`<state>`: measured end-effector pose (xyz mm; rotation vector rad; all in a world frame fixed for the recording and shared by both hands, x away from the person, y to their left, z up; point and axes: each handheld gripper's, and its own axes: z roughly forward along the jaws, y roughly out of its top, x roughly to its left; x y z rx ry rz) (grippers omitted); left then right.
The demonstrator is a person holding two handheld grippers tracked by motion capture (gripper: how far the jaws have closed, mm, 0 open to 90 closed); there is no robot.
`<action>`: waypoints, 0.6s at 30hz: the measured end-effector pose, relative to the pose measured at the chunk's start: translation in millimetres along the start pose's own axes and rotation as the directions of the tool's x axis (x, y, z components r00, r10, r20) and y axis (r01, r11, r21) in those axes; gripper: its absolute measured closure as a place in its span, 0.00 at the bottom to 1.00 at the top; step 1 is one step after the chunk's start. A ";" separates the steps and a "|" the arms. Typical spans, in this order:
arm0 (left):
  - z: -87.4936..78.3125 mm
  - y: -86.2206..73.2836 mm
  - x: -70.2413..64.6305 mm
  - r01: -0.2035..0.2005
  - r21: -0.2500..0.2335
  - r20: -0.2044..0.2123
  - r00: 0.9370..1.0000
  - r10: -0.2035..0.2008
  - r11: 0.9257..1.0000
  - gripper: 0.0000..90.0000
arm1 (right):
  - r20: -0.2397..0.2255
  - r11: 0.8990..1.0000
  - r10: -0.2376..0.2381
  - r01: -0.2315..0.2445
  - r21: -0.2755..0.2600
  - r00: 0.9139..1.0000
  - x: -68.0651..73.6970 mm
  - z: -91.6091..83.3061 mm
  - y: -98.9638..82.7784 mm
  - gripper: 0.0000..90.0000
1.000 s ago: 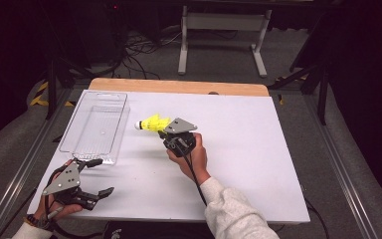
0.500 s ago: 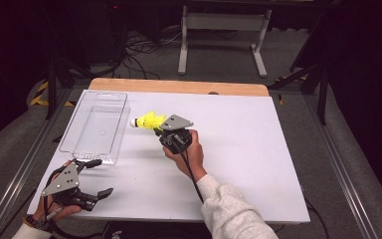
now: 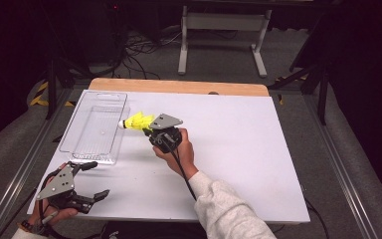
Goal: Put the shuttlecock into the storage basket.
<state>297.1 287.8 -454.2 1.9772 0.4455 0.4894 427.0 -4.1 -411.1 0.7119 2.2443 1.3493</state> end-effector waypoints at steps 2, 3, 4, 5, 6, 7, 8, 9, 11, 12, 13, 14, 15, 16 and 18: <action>0.4 0.0 -0.5 0.004 0.000 0.002 1.000 -0.004 1.000 0.09 | -0.006 1.000 -0.006 0.006 0.000 1.000 1.2 2.1 1.4 0.98; 0.5 0.1 -0.3 0.001 0.000 0.001 1.000 -0.001 1.000 0.09 | -0.008 1.000 -0.003 0.003 -0.001 1.000 2.1 3.3 2.4 0.98; 0.8 0.2 -0.2 0.001 0.000 0.002 1.000 -0.001 1.000 0.09 | -0.012 1.000 -0.004 0.004 -0.002 1.000 2.4 4.2 3.0 0.98; 1.2 0.1 -0.3 0.003 0.001 0.002 1.000 -0.003 1.000 0.09 | -0.014 1.000 -0.006 0.006 -0.003 1.000 3.3 5.3 3.8 0.98; 1.4 0.1 0.1 -0.001 0.002 0.003 1.000 0.001 1.000 0.09 | -0.017 1.000 -0.011 0.011 -0.002 1.000 3.9 6.3 4.6 0.98; 1.5 0.0 0.3 -0.001 0.004 0.003 1.000 0.001 1.000 0.09 | -0.019 1.000 -0.013 0.012 -0.004 1.000 4.7 7.4 5.5 0.98; 1.2 0.0 0.5 -0.002 0.005 0.003 1.000 0.002 1.000 0.09 | -0.021 1.000 -0.012 0.012 -0.006 1.000 5.3 8.5 6.5 0.98; 0.8 0.1 0.4 0.003 0.005 0.006 1.000 -0.003 1.000 0.09 | -0.023 1.000 -0.012 0.012 -0.006 1.000 5.9 9.7 7.6 0.98; 0.4 -0.1 0.5 0.005 -0.001 0.001 1.000 -0.005 1.000 0.09 | -0.031 1.000 -0.013 0.013 -0.006 0.999 7.3 12.9 9.4 0.98; 0.3 -0.2 0.5 0.005 -0.001 0.001 1.000 -0.005 1.000 0.09 | -0.034 1.000 -0.017 0.017 -0.005 0.999 8.5 14.7 10.4 0.98; 0.3 -0.2 0.5 0.004 -0.001 0.001 1.000 -0.004 1.000 0.09 | -0.038 1.000 -0.019 0.018 -0.004 0.999 9.2 16.0 11.4 0.98; 0.3 -0.2 0.5 0.004 -0.001 0.001 1.000 -0.004 1.000 0.09 | -0.038 1.000 -0.019 0.018 -0.004 0.999 9.2 16.0 11.4 0.98; 0.2 -0.2 0.5 0.006 -0.001 0.003 1.000 -0.006 1.000 0.09 | -0.040 1.000 -0.016 0.016 -0.004 0.999 10.2 17.0 12.7 0.98; 0.1 -0.2 0.4 0.008 -0.002 0.003 1.000 -0.008 1.000 0.09 | -0.044 1.000 -0.022 0.022 -0.004 0.999 11.3 18.4 14.9 0.98; -0.1 -0.2 0.8 0.007 -0.003 0.004 1.000 -0.007 1.000 0.09 | -0.048 0.999 -0.036 0.036 -0.003 0.998 13.6 21.0 18.2 0.98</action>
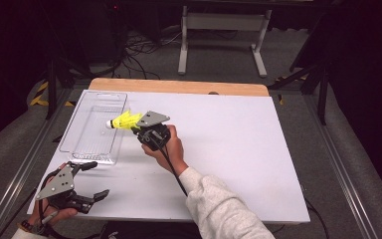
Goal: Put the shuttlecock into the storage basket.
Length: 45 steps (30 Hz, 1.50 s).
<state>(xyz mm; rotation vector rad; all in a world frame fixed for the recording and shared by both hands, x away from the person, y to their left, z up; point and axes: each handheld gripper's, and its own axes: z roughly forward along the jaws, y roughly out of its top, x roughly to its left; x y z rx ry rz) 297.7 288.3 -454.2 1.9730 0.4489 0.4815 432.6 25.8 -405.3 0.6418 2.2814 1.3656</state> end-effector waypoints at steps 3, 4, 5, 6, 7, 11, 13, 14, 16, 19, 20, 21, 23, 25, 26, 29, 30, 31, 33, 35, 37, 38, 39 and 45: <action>0.1 0.1 0.1 -0.001 -0.002 0.001 1.000 0.001 1.000 0.09 | -0.009 1.000 -0.010 0.010 0.006 1.000 2.3 4.3 4.5 0.98; -0.1 0.1 0.2 -0.001 -0.002 0.000 1.000 0.001 1.000 0.09 | -0.011 1.000 -0.013 0.013 0.007 1.000 2.9 5.3 5.6 0.98; -0.2 0.0 0.2 0.004 -0.003 0.003 1.000 -0.004 1.000 0.09 | -0.015 1.000 -0.015 0.015 0.007 1.000 3.9 6.9 7.4 0.98; -0.3 0.0 0.3 0.004 -0.003 0.003 1.000 -0.004 1.000 0.09 | -0.018 1.000 -0.018 0.018 0.010 1.000 4.8 8.4 8.7 0.98; -0.2 -0.1 0.2 0.004 -0.004 0.004 1.000 -0.004 1.000 0.09 | -0.019 1.000 -0.026 0.026 0.013 0.999 6.0 10.0 10.2 0.98; -0.2 -0.2 0.3 0.004 -0.005 0.005 1.000 -0.004 1.000 0.09 | -0.033 0.999 -0.036 0.037 0.017 0.999 9.6 15.4 15.0 0.98; 0.1 -0.1 0.1 0.003 -0.006 0.007 1.000 -0.003 1.000 0.09 | -0.040 0.999 -0.041 0.042 0.021 0.998 11.2 19.5 18.1 0.98; 0.3 -0.1 -0.1 0.004 -0.007 0.006 1.000 -0.004 1.000 0.09 | -0.044 0.999 -0.045 0.046 0.022 0.998 11.9 21.4 19.9 0.98; 1.3 0.3 0.4 0.002 -0.008 0.006 1.000 -0.002 1.000 0.09 | -0.056 0.998 -0.050 0.051 0.025 0.997 13.2 24.8 23.9 0.98; 1.8 1.0 0.8 0.001 -0.009 0.013 1.000 -0.001 1.000 0.09 | -0.067 0.998 -0.064 0.066 0.025 0.996 15.5 30.5 30.5 0.98; 2.3 0.9 0.9 -0.001 -0.006 0.011 1.000 0.001 1.000 0.09 | -0.069 0.997 -0.068 0.070 0.026 0.995 16.3 32.4 32.1 0.98; 2.3 0.9 0.9 -0.001 -0.006 0.011 1.000 0.001 1.000 0.09 | -0.069 0.997 -0.068 0.070 0.026 0.995 16.3 32.4 32.1 0.98; 2.8 0.9 0.9 -0.004 -0.006 0.016 1.000 0.004 1.000 0.09 | -0.078 0.997 -0.076 0.078 0.030 0.994 18.3 36.9 34.5 0.98; 2.6 0.4 0.7 -0.001 -0.010 0.015 1.000 0.002 1.000 0.09 | -0.090 0.996 -0.080 0.084 0.039 0.993 21.4 41.8 35.3 0.98; 2.2 0.2 1.1 -0.002 -0.011 0.016 1.000 0.003 1.000 0.09 | -0.094 0.995 -0.085 0.089 0.042 0.992 22.3 43.7 35.4 0.98; 0.7 -0.6 1.6 0.000 -0.010 0.017 1.000 0.000 1.000 0.09 | -0.104 0.995 -0.085 0.090 0.049 0.991 24.0 47.9 37.1 0.98; 0.4 -0.7 1.7 0.001 -0.010 0.017 1.000 -0.001 1.000 0.09 | -0.105 0.995 -0.086 0.092 0.049 0.991 24.5 49.0 38.0 0.98; 0.2 -0.8 1.6 0.001 -0.009 0.017 1.000 -0.001 1.000 0.09 | -0.108 0.994 -0.088 0.094 0.051 0.990 25.0 50.2 38.9 0.98; -0.3 -0.8 1.3 0.003 -0.009 0.018 1.000 -0.003 1.000 0.09 | -0.115 0.993 -0.092 0.099 0.059 0.989 26.3 53.2 40.2 0.98; -0.8 -0.8 1.2 -0.001 -0.007 0.015 1.000 0.001 1.000 0.09 | -0.123 0.993 -0.090 0.098 0.064 0.988 27.5 56.4 41.4 0.98; -1.6 -1.0 1.5 0.000 -0.012 0.013 1.000 0.001 1.000 0.09 | -0.130 0.992 -0.093 0.103 0.070 0.987 29.2 59.4 42.4 0.98; -2.1 -1.1 1.9 0.001 -0.014 0.012 1.000 -0.001 1.000 0.09 | -0.135 0.992 -0.096 0.106 0.070 0.986 30.0 61.0 42.7 0.98; -2.3 -1.3 1.7 0.007 -0.015 0.014 1.000 -0.007 1.000 0.09 | -0.139 0.991 -0.097 0.108 0.075 0.986 31.3 62.8 42.9 0.98; -5.3 -2.7 0.5 0.006 -0.014 0.010 1.000 -0.006 1.000 0.09 | -0.159 0.987 -0.109 0.126 0.101 0.981 39.1 72.0 44.0 0.98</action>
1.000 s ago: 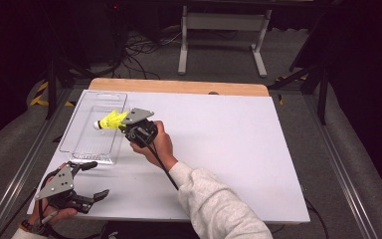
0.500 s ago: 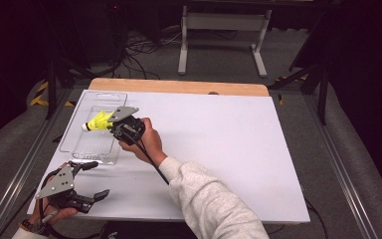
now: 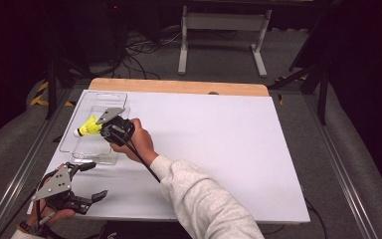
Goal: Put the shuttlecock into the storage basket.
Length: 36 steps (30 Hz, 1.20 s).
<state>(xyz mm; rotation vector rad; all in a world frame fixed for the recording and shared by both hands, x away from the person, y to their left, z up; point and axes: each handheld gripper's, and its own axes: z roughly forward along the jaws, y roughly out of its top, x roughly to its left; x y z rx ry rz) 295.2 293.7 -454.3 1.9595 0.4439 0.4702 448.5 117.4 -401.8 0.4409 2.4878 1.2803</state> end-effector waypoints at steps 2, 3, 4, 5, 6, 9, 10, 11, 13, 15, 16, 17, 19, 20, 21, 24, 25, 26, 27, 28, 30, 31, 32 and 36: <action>-0.7 -0.4 -0.5 0.004 -0.001 0.000 1.000 -0.004 1.000 0.09 | -0.001 1.000 0.000 0.000 0.003 1.000 0.5 1.0 0.4 0.98; -1.1 -0.9 -1.0 0.006 -0.003 -0.005 1.000 -0.006 1.000 0.09 | -0.011 1.000 -0.007 0.008 0.014 1.000 2.7 4.6 1.9 0.98; -1.7 -1.3 -1.2 0.006 -0.004 -0.006 1.000 -0.006 1.000 0.09 | -0.015 1.000 -0.011 0.011 0.017 1.000 3.9 6.1 2.5 0.98; -1.7 -1.3 -1.4 0.006 -0.002 -0.008 1.000 -0.006 1.000 0.09 | -0.019 1.000 -0.015 0.015 0.022 1.000 4.8 7.3 3.1 0.98; -1.7 -1.2 -1.7 0.004 -0.001 -0.009 1.000 -0.004 1.000 0.09 | -0.026 1.000 -0.017 0.017 0.026 1.000 5.9 8.5 3.7 0.98; -2.2 -1.3 -2.4 0.003 0.002 -0.008 1.000 -0.003 1.000 0.09 | -0.038 0.999 -0.024 0.026 0.043 0.999 8.8 13.3 4.4 0.98; -2.8 -1.3 -2.7 0.000 0.008 -0.006 1.000 0.001 1.000 0.09 | -0.039 0.998 -0.027 0.029 0.048 0.999 9.6 14.7 4.4 0.98; -2.9 -1.6 -2.9 0.002 0.002 -0.007 1.000 -0.002 1.000 0.10 | -0.042 0.998 -0.027 0.029 0.053 0.999 10.4 16.9 4.3 0.98; -3.4 -1.8 -2.7 0.002 0.002 -0.008 1.000 -0.002 1.000 0.10 | -0.042 0.998 -0.022 0.024 0.059 0.999 10.4 19.1 4.2 0.98; -3.5 -1.8 -2.6 0.003 0.000 -0.006 1.000 -0.003 1.000 0.10 | -0.046 0.997 -0.020 0.023 0.069 0.999 10.4 22.0 3.4 0.98; -3.2 -1.9 -2.6 0.002 0.001 -0.003 1.000 -0.002 1.000 0.10 | -0.045 0.997 -0.022 0.025 0.076 0.999 10.9 23.6 2.8 0.98; -2.9 -1.9 -2.4 0.000 0.003 -0.002 1.000 0.000 1.000 0.10 | -0.046 0.996 -0.024 0.028 0.083 0.999 11.7 25.6 2.1 0.98; -2.5 -1.7 -2.5 -0.003 0.005 -0.001 1.000 0.003 1.000 0.10 | -0.053 0.996 -0.023 0.028 0.090 0.998 12.6 28.2 1.4 0.98; -2.5 -1.5 -2.5 -0.001 0.007 0.003 1.000 0.001 1.000 0.10 | -0.056 0.995 -0.022 0.028 0.099 0.998 13.0 30.3 1.2 0.98; -2.5 -1.5 -2.5 -0.001 0.007 0.003 1.000 0.001 1.000 0.10 | -0.060 0.994 -0.024 0.030 0.107 0.998 13.0 31.6 1.2 0.98; -2.4 -1.6 -2.1 0.001 0.006 0.004 1.000 -0.001 1.000 0.10 | -0.060 0.992 -0.025 0.032 0.120 0.998 13.5 34.8 0.8 0.97; -2.2 -1.5 -2.3 0.000 0.008 0.006 1.000 0.000 1.000 0.10 | -0.060 0.991 -0.027 0.035 0.127 0.998 13.8 36.4 0.7 0.97; -2.0 -1.5 -2.8 0.001 0.006 0.008 1.000 -0.001 1.000 0.10 | -0.058 0.990 -0.028 0.035 0.134 0.998 14.1 38.2 0.3 0.97; -1.8 -1.5 -2.7 0.000 0.008 0.007 1.000 0.000 1.000 0.10 | -0.058 0.989 -0.026 0.034 0.143 0.998 13.9 40.5 -0.5 0.97; -1.5 -1.6 -3.0 0.001 0.005 0.006 1.000 -0.001 1.000 0.10 | -0.069 0.987 -0.023 0.033 0.157 0.997 13.3 43.2 -1.2 0.97; -1.3 -1.5 -3.8 0.004 0.002 0.008 1.000 -0.004 1.000 0.10 | -0.085 0.985 -0.014 0.028 0.170 0.996 12.6 46.4 -2.3 0.97; -1.2 -1.5 -4.0 0.003 0.003 0.010 1.000 -0.003 1.000 0.10 | -0.088 0.984 -0.016 0.031 0.177 0.996 12.5 48.1 -3.1 0.97; -0.7 -1.7 -4.1 0.002 0.003 0.012 1.000 -0.002 1.000 0.10 | -0.087 0.982 -0.018 0.034 0.187 0.996 12.5 49.6 -4.0 0.96; 0.0 -1.6 -3.6 -0.004 0.009 0.013 1.000 0.004 1.000 0.10 | -0.093 0.981 -0.005 0.023 0.193 0.996 10.7 50.6 -5.4 0.95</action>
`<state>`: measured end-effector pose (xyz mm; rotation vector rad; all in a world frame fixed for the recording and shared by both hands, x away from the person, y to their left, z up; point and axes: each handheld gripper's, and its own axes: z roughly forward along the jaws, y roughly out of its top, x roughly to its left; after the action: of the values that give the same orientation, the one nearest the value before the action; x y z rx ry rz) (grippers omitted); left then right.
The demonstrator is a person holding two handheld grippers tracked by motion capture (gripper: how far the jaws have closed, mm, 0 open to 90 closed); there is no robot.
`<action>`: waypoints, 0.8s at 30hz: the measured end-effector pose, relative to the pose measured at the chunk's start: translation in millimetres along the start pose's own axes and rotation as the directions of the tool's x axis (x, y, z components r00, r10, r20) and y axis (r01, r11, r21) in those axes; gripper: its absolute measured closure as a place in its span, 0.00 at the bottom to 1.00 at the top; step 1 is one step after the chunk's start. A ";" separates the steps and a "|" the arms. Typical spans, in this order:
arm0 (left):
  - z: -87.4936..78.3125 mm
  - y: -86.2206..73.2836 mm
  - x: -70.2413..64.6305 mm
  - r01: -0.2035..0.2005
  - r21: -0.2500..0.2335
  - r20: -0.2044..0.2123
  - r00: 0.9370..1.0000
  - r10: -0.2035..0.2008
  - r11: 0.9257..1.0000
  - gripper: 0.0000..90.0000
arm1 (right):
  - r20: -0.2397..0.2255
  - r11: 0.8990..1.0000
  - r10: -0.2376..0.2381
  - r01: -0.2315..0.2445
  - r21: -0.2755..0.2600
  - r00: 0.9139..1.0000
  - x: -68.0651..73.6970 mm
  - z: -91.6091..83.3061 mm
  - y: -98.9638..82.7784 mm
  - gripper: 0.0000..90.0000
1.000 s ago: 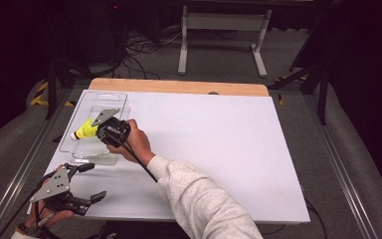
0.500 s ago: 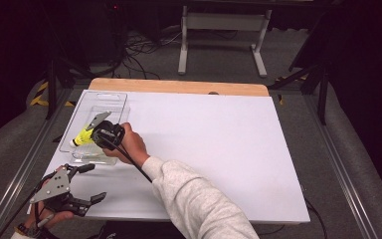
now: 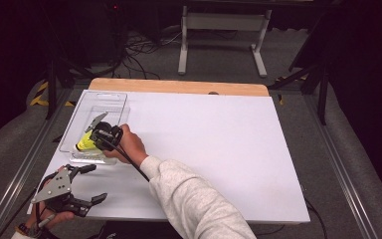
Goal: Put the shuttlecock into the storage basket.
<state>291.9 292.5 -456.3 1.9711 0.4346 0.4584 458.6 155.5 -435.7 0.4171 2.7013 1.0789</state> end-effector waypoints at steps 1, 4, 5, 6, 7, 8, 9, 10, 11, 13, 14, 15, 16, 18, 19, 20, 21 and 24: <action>0.7 -0.1 -0.5 0.006 -0.002 0.002 1.000 -0.006 1.000 0.10 | 0.001 1.000 -0.003 0.003 0.005 1.000 0.1 0.1 -0.3 0.95; 0.8 0.2 -0.7 0.004 -0.001 0.002 1.000 -0.004 1.000 0.10 | -0.011 1.000 0.004 -0.004 0.015 1.000 -0.9 0.1 -1.3 0.90; 0.6 0.4 -0.2 0.002 0.001 0.003 1.000 -0.002 1.000 0.10 | -0.012 1.000 0.001 -0.001 0.016 1.000 -0.5 -0.2 -1.7 0.88; 0.8 0.4 -0.4 0.005 0.003 0.004 1.000 -0.005 1.000 0.10 | -0.004 1.000 -0.003 0.004 0.013 1.000 -0.2 -1.5 -2.0 0.85; 1.0 0.4 -0.5 0.005 0.003 0.001 1.000 -0.005 1.000 0.10 | -0.001 1.000 -0.001 0.001 0.008 1.000 -0.2 -2.3 -2.3 0.80; 1.2 0.5 -0.6 0.005 0.004 0.001 1.000 -0.005 1.000 0.10 | 0.005 1.000 0.006 -0.006 0.002 1.000 -0.6 -3.9 -2.5 0.77; 1.3 0.5 -0.7 0.003 0.004 0.001 1.000 -0.003 1.000 0.10 | 0.010 1.000 0.011 -0.011 -0.006 1.000 -1.1 -6.0 -2.7 0.76; 1.4 0.6 -0.7 0.001 0.004 0.004 1.000 -0.001 1.000 0.10 | 0.013 1.000 0.010 -0.010 -0.015 1.000 -1.6 -8.0 -2.9 0.74; 1.6 0.5 -0.8 0.003 0.004 0.005 1.000 -0.003 1.000 0.10 | 0.018 1.000 0.010 -0.010 -0.020 1.000 -1.9 -10.0 -3.1 0.71; 1.7 0.5 -0.9 0.005 0.003 0.005 1.000 -0.005 1.000 0.10 | 0.022 1.000 0.010 -0.009 -0.024 1.000 -2.6 -13.5 -3.6 0.69; 1.7 0.8 -0.8 0.002 0.003 0.004 1.000 -0.002 1.000 0.10 | 0.024 1.000 0.010 -0.009 -0.026 1.000 -2.8 -15.4 -4.0 0.67; 1.9 0.9 -0.9 0.002 0.004 0.003 1.000 -0.002 1.000 0.10 | 0.028 0.999 0.015 -0.014 -0.033 1.000 -2.8 -17.9 -4.5 0.65; 1.9 0.9 -0.9 0.002 0.004 0.003 1.000 -0.002 1.000 0.10 | 0.028 0.999 0.015 -0.014 -0.033 1.000 -2.8 -17.9 -4.5 0.65; 2.3 0.7 -0.9 0.001 0.008 0.002 1.000 -0.001 1.000 0.10 | 0.031 0.999 0.013 -0.012 -0.043 0.999 -2.7 -23.6 -5.5 0.64; 2.9 0.5 -1.3 0.003 0.007 0.000 1.000 -0.003 1.000 0.10 | 0.043 0.999 0.009 -0.007 -0.047 0.999 -2.0 -27.6 -7.0 0.63; 2.9 0.6 -1.4 0.001 0.007 0.001 1.000 -0.001 1.000 0.10 | 0.047 0.999 0.006 -0.003 -0.049 0.999 -1.9 -29.2 -7.8 0.62; 2.9 0.6 -1.4 0.001 0.007 0.001 1.000 -0.001 1.000 0.10 | 0.047 0.999 0.006 -0.003 -0.049 0.999 -1.9 -29.2 -7.8 0.62; 2.3 0.5 -1.6 0.004 0.005 0.001 1.000 -0.004 1.000 0.10 | 0.061 0.998 0.004 -0.001 -0.057 0.998 -1.3 -34.8 -10.0 0.60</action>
<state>291.7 289.7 -456.9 1.9748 0.4393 0.4541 447.9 125.9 -417.7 0.4367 2.6116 1.1218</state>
